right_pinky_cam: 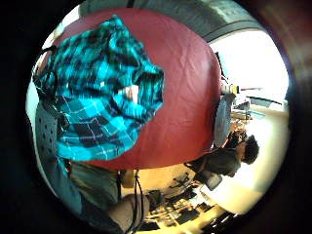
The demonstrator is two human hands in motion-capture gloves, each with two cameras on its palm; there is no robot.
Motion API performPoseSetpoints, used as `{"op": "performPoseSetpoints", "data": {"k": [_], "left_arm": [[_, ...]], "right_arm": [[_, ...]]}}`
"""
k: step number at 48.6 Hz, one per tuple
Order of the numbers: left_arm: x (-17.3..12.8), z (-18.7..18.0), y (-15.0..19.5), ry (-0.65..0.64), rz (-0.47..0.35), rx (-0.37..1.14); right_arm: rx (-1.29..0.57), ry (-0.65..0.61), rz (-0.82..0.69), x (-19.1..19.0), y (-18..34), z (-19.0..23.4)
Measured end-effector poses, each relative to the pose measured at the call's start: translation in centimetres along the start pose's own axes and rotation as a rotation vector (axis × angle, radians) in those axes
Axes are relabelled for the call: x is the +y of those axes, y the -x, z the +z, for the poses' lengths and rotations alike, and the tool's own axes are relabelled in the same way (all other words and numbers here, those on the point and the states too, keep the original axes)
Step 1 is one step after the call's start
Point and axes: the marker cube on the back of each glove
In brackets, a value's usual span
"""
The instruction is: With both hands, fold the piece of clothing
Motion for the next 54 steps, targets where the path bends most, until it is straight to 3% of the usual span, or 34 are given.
{"op": "performPoseSetpoints", "data": {"k": [4,9,15,21,27,30,34,37,42,46,50,54], "left_arm": [[-3.9,-1.2,0.4,-0.045,-0.097,-0.036],[-5.4,-2.9,0.7,-0.088,-0.181,-0.054],[-9.6,-0.3,1.3,-0.162,-0.247,-0.002],[-11.1,3.2,1.3,-0.074,-0.261,0.03],[-13.4,4.6,1.4,-0.145,-0.275,0.031],[-14.9,4.4,2.2,-0.263,-0.285,-0.02],[-13.0,5.1,1.0,-0.08,-0.25,0.062],[-12.4,4.8,0.9,-0.043,-0.258,0.1],[-10.5,4.5,0.0,0.129,-0.198,0.219],[-10.6,3.9,0.1,-0.043,-0.223,0.225],[-9.5,4.2,0.0,-0.116,-0.234,0.198],[-8.7,4.4,-0.2,-0.233,-0.232,0.142]], "right_arm": [[0.031,-0.13,0.073,-4.0,1.3,-2.0],[0.047,-0.111,0.136,-8.7,1.8,-1.0],[0.075,-0.197,0.143,-13.9,2.1,1.2],[0.17,-0.192,0.197,-15.5,2.1,4.3],[0.245,-0.283,0.213,-17.2,2.2,6.4],[0.241,-0.249,0.196,-17.1,2.3,6.9],[0.213,-0.156,0.175,-16.4,1.8,6.3],[0.189,-0.101,0.16,-15.6,0.8,4.9],[0.1,-0.174,0.186,-13.5,-1.8,2.0],[-0.064,-0.327,0.208,-11.1,-4.3,0.5],[-0.255,-0.466,0.234,-8.0,-6.0,0.1],[-0.274,-0.35,0.348,-4.0,-7.4,2.5]]}}
